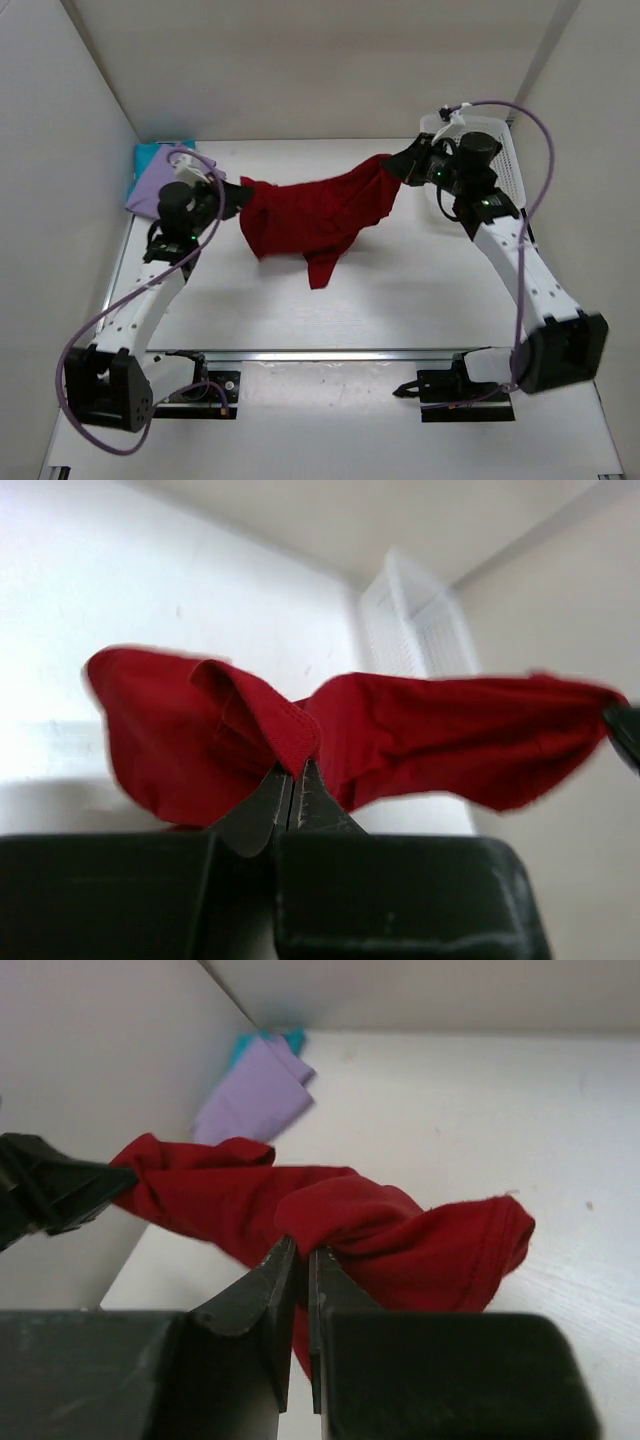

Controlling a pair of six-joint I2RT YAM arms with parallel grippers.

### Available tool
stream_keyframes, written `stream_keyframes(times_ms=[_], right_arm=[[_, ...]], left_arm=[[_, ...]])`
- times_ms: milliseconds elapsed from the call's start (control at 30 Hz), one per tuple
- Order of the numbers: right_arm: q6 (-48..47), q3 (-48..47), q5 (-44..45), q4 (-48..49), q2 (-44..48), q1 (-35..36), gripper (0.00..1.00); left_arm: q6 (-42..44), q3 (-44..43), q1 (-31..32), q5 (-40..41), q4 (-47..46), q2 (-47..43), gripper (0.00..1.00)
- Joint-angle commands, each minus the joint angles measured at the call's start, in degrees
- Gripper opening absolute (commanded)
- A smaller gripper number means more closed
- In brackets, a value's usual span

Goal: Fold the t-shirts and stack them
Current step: Flatten out the tshirt

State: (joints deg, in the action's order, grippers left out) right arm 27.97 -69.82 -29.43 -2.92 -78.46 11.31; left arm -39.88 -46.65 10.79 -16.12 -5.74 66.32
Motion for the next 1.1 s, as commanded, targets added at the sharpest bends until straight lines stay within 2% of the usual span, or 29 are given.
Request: stream_keyframes(times_ms=[0,100,167,233,300,367,400,433,467,500,567,600,633,700,733,800,867,900,933,967,1000,1067], right_arm=[[-3.43,-3.30,8.57,-4.88,11.29,3.53,0.00],[-5.55,-6.19,11.94,-11.03,17.27,8.02,0.01],[-6.95,-8.66,12.64,-14.83,20.95,11.26,0.00],[-7.13,-7.10,14.22,-16.15,24.99,13.37,0.00],[-6.44,1.65,14.75,-16.33,28.70,11.90,0.00],[-3.38,11.83,10.20,-12.74,30.81,3.51,0.01],[-0.22,18.60,2.79,-9.07,30.21,-0.03,0.00],[1.55,21.71,-5.03,-2.34,28.03,-6.85,0.00],[6.18,28.18,-7.89,1.73,25.40,-11.18,0.00],[9.09,32.60,-10.27,9.08,21.54,-12.70,0.00],[8.16,35.62,-6.97,18.27,14.87,-11.67,0.00],[7.46,35.28,-5.30,19.95,9.43,-10.27,0.00],[7.02,34.41,-5.81,22.67,6.50,-10.26,0.00],[5.62,27.67,-4.50,21.73,-5.60,-9.73,0.00],[5.61,25.55,-5.19,22.60,-8.70,-9.55,0.00],[5.25,15.73,-6.78,21.21,-19.14,-9.20,0.00],[4.29,5.98,-5.82,16.66,-24.52,-8.76,0.00],[3.33,3.75,-5.12,13.15,-26.99,-8.94,0.00],[1.93,-1.49,-3.98,11.11,-28.14,-8.85,0.04],[1.05,-5.81,-1.97,7.61,-28.50,-8.68,0.07],[-0.27,-8.20,-0.38,4.10,-28.59,-8.50,0.13],[-1.68,-13.04,2.96,-0.14,-26.76,-8.06,0.31]], left_arm=[[-3.27,-2.30,-7.95,-8.91,1.70,-6.46,0.00],[-4.33,-3.88,-13.39,-13.84,3.27,-10.77,0.00],[-3.37,-6.42,-13.16,-13.76,5.73,-12.88,0.00],[-1.18,-6.52,-11.41,-12.81,8.27,-14.64,0.00],[0.93,-4.51,-11.49,-10.70,9.78,-16.13,0.01],[1.03,0.22,-12.54,-11.38,9.00,-14.92,0.01],[1.29,0.68,-13.41,-11.04,8.38,-13.69,0.01],[1.29,2.34,-13.51,-10.69,7.59,-11.07,0.01],[1.21,3.75,-14.03,-11.47,6.54,-9.82,0.01],[0.77,3.76,-14.13,-12.00,6.35,-6.42,0.01],[2.26,4.03,-11.41,-9.21,3.38,-0.87,0.01],[2.26,3.85,-11.58,-7.02,1.62,3.24,0.01],[2.52,3.33,-9.05,-5.69,1.52,8.07,0.00],[2.18,-0.78,-9.55,-5.76,-1.11,16.76,0.00],[1.22,-2.37,-9.73,-6.20,-1.20,22.13,0.00],[0.42,-8.77,-10.52,-7.61,-0.69,29.26,0.00],[0.67,-14.15,-10.78,-7.00,0.90,35.08,0.15],[0.85,-17.65,-10.70,-6.65,2.47,35.62,0.29],[1.46,-20.64,-10.79,-5.77,3.27,36.24,0.51],[1.47,-22.06,-10.70,-4.98,3.71,36.07,0.82],[2.43,-24.60,-10.79,-4.80,5.20,35.81,0.98],[2.62,-26.91,-10.79,-4.44,5.74,34.32,0.99]])
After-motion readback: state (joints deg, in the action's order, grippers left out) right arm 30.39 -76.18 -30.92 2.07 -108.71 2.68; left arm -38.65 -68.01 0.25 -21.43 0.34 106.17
